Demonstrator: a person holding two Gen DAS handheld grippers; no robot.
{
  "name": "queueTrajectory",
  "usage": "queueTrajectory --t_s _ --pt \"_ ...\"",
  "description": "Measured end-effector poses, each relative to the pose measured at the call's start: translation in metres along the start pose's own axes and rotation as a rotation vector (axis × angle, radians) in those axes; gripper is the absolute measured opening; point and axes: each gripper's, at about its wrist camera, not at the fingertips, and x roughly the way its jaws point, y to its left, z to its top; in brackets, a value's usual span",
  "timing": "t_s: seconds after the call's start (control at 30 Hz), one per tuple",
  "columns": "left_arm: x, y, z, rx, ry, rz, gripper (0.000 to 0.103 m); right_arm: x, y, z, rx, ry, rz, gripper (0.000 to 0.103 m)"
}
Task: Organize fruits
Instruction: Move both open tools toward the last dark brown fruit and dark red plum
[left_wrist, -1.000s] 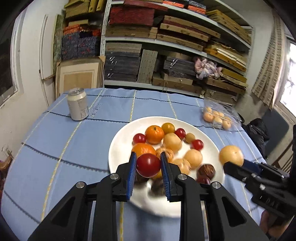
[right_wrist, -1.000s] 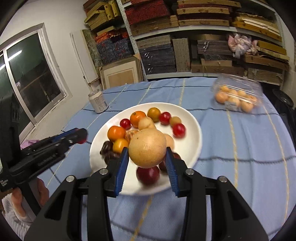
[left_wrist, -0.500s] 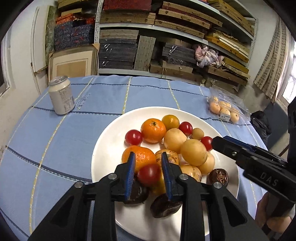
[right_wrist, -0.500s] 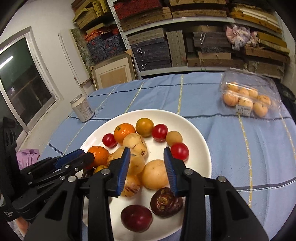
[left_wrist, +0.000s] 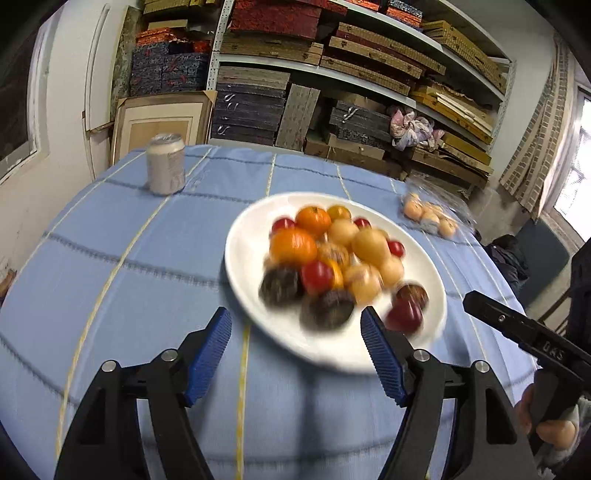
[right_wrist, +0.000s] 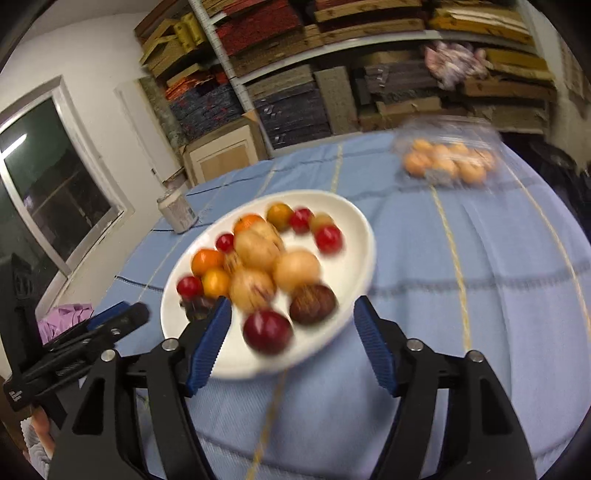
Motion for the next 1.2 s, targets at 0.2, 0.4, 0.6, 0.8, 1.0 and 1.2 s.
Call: queueTrajectory --t_s 0.2,0.4,0.6,0.8,1.0,1.2 --pt "-0.035 -0.021 -0.05 0.06 -0.012 -0.032 0.088 -0.05 -0.024 -0.049 0.104 -0.055 -0.001 0.083" --pt "-0.044 -0.054 -0.084 0.201 0.02 -0.049 0.089 -0.079 -0.04 -0.079 0.2 -0.078 0.047 0.088" --pt "-0.03 -0.068 -0.095 0.255 0.089 -0.045 0.089 -0.11 -0.031 -0.098 0.192 -0.119 0.173 0.088" --pt "-0.026 -0.011 -0.077 -0.028 0.102 -0.08 0.089 -0.126 0.028 -0.139 -0.061 -0.014 0.191 0.088" --pt "-0.023 0.042 -0.074 -0.295 0.126 -0.155 0.089 -0.108 0.099 -0.166 -0.342 0.063 0.085 0.088" --pt "-0.029 0.057 -0.072 -0.359 0.125 -0.172 0.089 -0.085 0.117 -0.171 -0.361 0.125 0.022 0.088"
